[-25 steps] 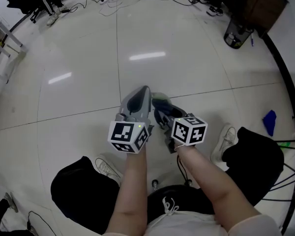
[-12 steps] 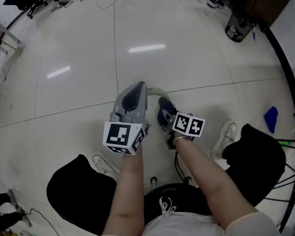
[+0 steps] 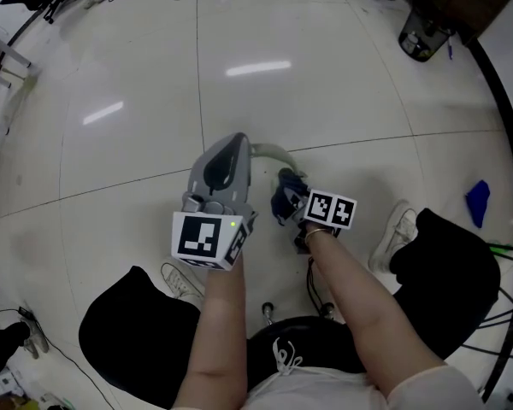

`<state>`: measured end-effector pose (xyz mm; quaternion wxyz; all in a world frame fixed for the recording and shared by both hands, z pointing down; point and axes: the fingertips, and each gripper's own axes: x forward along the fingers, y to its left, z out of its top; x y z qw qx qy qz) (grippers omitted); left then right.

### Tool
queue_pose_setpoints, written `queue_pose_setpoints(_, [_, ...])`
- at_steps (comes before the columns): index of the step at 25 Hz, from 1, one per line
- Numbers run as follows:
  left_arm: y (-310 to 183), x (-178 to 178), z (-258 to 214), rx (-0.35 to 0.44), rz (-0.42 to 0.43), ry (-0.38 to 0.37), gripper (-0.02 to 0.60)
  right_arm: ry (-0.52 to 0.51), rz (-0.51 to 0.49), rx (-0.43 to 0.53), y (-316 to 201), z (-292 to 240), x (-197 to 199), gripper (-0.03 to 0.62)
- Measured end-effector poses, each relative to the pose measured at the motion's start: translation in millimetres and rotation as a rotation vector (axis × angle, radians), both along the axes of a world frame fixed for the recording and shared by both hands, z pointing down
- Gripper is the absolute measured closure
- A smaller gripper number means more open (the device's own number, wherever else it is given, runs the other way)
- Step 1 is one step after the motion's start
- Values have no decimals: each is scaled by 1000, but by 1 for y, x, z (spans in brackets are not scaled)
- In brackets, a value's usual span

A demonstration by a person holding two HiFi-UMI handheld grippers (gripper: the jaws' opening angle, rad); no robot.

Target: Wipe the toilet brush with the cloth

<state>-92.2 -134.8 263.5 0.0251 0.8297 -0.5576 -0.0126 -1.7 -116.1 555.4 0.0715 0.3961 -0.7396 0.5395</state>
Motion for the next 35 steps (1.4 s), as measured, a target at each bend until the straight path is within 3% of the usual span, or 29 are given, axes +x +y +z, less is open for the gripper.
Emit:
queue_pose_setpoints(4, [-2,1,1,-8,-8,4,575,4,-48,48,8,-21,-1,530])
queue_pose_setpoints(8, [5,-8,-2,-10,-64,28,575,115,-142,208,15,-69,12,530])
queue_pose_setpoints(15, [37,-38,-12,33,-244,169,575,315,-124,586,-7,-186,75,528])
queue_pose_setpoints(21, [71,-38,-11,9,-267,128,575,416,-132,904,-8,-279,88,528])
queue_pose_setpoints(25, [93,-33,-15,2,-252,46,575,316,-40,930,0,-298,99,528])
queue_pose_setpoints(28, [104,-33,-16,12,-278,26,575,252,-31,928,11,-299,98,530])
queue_pose_setpoints(35, [111,-16,-23,12,-238,48,575,275,-70,890,27,-283,95,531])
